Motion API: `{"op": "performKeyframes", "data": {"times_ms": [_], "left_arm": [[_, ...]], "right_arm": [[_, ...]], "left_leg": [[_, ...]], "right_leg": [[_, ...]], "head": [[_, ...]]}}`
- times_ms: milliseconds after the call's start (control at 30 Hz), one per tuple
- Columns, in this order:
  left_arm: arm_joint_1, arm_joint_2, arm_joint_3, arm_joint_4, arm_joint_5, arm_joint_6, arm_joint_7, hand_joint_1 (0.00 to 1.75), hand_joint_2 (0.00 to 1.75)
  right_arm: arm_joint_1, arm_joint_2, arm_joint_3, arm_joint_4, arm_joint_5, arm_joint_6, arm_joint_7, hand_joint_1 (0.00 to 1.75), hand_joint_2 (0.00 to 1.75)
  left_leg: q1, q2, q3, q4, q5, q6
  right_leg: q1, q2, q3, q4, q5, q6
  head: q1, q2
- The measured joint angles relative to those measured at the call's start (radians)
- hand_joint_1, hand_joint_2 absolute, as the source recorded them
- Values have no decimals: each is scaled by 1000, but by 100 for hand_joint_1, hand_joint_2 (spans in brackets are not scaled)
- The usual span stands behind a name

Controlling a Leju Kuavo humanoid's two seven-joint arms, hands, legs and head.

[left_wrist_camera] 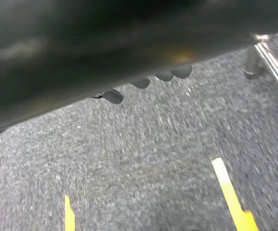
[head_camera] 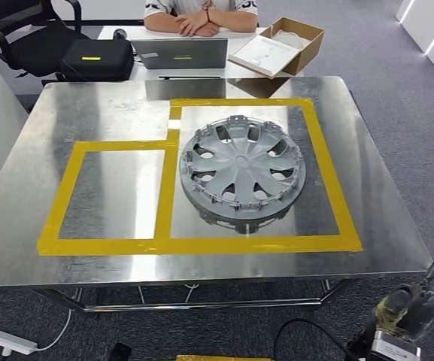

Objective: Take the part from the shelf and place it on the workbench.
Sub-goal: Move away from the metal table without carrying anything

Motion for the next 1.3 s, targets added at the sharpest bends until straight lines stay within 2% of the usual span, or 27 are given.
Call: {"op": "performKeyframes", "data": {"times_ms": [67, 133, 167, 200, 233, 333, 367, 400, 467, 500, 567, 633, 667, 700, 733, 767, 833, 900, 967, 1033, 1067, 1133, 1167, 1200, 1233, 1267, 1300], "left_arm": [[-1, -1, 4, 0, 0, 1, 0, 0, 0], [-1, -2, 6, 0, 0, 1, 0, 0, 0], [0, -2, 6, 0, 0, 1, 0, 0, 0], [0, -3, 7, 0, 0, 1, 0, 0, 0], [0, -3, 7, 0, 0, 1, 0, 0, 0], [-1, -4, 8, 0, 0, 1, 0, 0, 0], [-1, -4, 8, 0, 0, 1, 0, 0, 0], [-1, -4, 8, 0, 0, 1, 0, 0, 0], [-1, -4, 9, 0, 0, 1, 0, 0, 0], [0, -4, 10, 0, 0, 1, 0, 0, 0], [1, -3, 12, 0, 0, 1, 0, 0, 0], [1, -3, 13, 0, 0, 1, 0, 0, 0], [1, -3, 13, 0, 0, 1, 0, 0, 0], [1, -3, 13, 0, 0, 1, 0, 0, 0], [1, -3, 13, 0, 0, 1, 0, 0, 0], [1, -3, 13, 0, 0, 1, 0, 0, 0], [-1, -2, 13, 0, 0, 1, 0, 0, 0], [-2, -2, 13, 0, 0, 1, 0, 0, 0], [-2, -2, 13, 0, 0, 1, 0, 0, 0], [-2, -3, 13, 0, 0, 1, 0, 0, 0], [-2, -3, 13, 0, 0, 1, 0, 0, 0], [-3, -4, 13, 0, -1, 1, 0, 0, 0], [-3, -4, 14, 0, -1, 1, 0, 0, 0], [-2, -4, 14, 0, -1, 1, 0, 0, 0], [-2, -4, 14, 0, -1, 1, 0, 0, 0], [-2, -4, 14, 0, -1, 1, 0, 0, 0], [-2, -4, 14, 0, -1, 1, 0, 0, 0]], "right_arm": [[11, 6, -12, 0, -10, 1, -10, 0, 0], [20, 10, -23, 0, -17, 1, -17, 0, 0], [24, 11, -27, 0, -18, 1, -19, 0, 0], [27, 12, -30, 0, -19, 1, -19, 0, 0], [29, 13, -32, 0, -20, 1, -20, 0, 0], [29, 17, -36, 0, -20, 1, -21, 0, 0], [29, 19, -37, 0, -20, 1, -22, 0, 0], [29, 19, -38, -1, -20, 1, -22, 0, 0], [32, 22, -40, -1, -20, 2, -22, 0, 0], [32, 24, -41, -1, -20, 2, -22, 0, 0], [32, 28, -43, -1, -20, 3, -23, 0, 0], [32, 30, -46, -1, -20, 4, -23, 0, 0], [33, 31, -47, -1, -20, 5, -23, 0, 0], [34, 31, -48, -1, -20, 5, -23, 0, 0], [34, 31, -49, -1, -20, 5, -23, 0, 0], [35, 31, -50, -1, -20, 5, -23, 0, 0], [35, 32, -52, -1, -20, 5, -23, 0, 0], [35, 33, -53, -1, -20, 5, -23, 0, 0], [35, 33, -53, -1, -20, 5, -23, 0, 0], [36, 33, -54, -1, -20, 5, -23, 0, 0], [36, 33, -54, -2, -20, 5, -23, 0, 0], [39, 33, -55, -1, -22, 6, -24, 0, 0], [41, 33, -56, -1, -23, 8, -25, 0, 0], [43, 33, -59, -1, -25, 11, -26, 0, 0], [46, 34, -62, 0, -27, 15, -28, 0, 0], [47, 36, -65, 0, -29, 18, -30, 0, 0], [48, 38, -70, 0, -31, 21, -32, 0, 0]], "left_leg": [[3, 3, -12, -3, 14, 12], [1, 4, -30, -2, 27, 17], [0, 5, -39, -2, 33, 17], [0, 6, -47, -2, 39, 17], [0, 6, -54, -1, 44, 15], [-3, 5, -67, 0, 60, 4], [-4, 5, -70, 1, 65, -2], [-5, 5, -72, 2, 71, -8], [-5, 4, -76, 4, 80, -19], [-4, 4, -81, 13, 71, -25], [-1, 2, -104, 80, 4, -37], [1, 1, -141, 207, -93, -44], [2, 1, -152, 260, -122, -46], [3, 1, -149, 286, -128, -47], [3, 1, -126, 272, -114, -47], [3, 1, -86, 220, -86, -44], [2, 0, 12, 70, -38, -35], [0, -1, 60, -18, -25, -27], [-1, 0, 55, -32, -20, -17], [2, 3, 42, -37, -7, 0], [4, 5, 34, -39, 2, 9], [2, 7, 13, -39, 18, 17], [0, 8, 2, -37, 26, 18], [-1, 9, -10, -36, 34, 19], [-3, 9, -20, -34, 42, 18], [-4, 9, -29, -33, 48, 17], [-6, 9, -37, -31, 55, 16]], "right_leg": [[-2, 0, -35, 81, -68, 7], [-2, 0, -82, 218, -150, 13], [-2, 0, -93, 266, -171, 15], [-2, 0, -84, 275, -171, 15], [-2, 0, -54, 243, -153, 14], [0, 0, 98, 18, -87, 6], [1, 0, 126, -28, -80, 4], [2, 1, 135, -48, -78, 1], [2, 1, 123, -50, -69, -10], [1, -1, 117, -51, -62, -17], [-2, -4, 105, -55, -46, -34], [-1, -5, 88, -53, -29, -40], [0, -5, 78, -51, -20, -40], [0, -5, 65, -49, -12, -40], [0, -5, 54, -47, -5, -38], [0, -4, 45, -45, 1, -36], [2, -3, 32, -42, 12, -29], [4, -4, 22, -40, 24, -18], [5, -4, 14, -40, 36, -5], [4, -2, -5, -18, 11, 6], [3, -1, -22, 20, -23, 11], [2, -1, -66, 152, -115, 18], [1, -1, -83, 217, -145, 21], [1, -1, -87, 257, -155, 22], [1, -1, -72, 258, -143, 21], [1, -1, -36, 218, -116, 18], [2, -1, 16, 147, -87, 13]], "head": [[3, 0], [5, 0], [5, 0], [5, 0], [5, 0], [5, 0], [5, 0], [4, 0], [5, 0], [4, 0], [1, 0], [-2, 0], [-3, 0], [-3, 0], [-3, 0], [-3, 0], [-3, 0], [-2, 0], [-2, 0], [0, 0], [1, 0], [5, 0], [5, 0], [5, 0], [5, 0], [5, 0], [5, 0]]}}
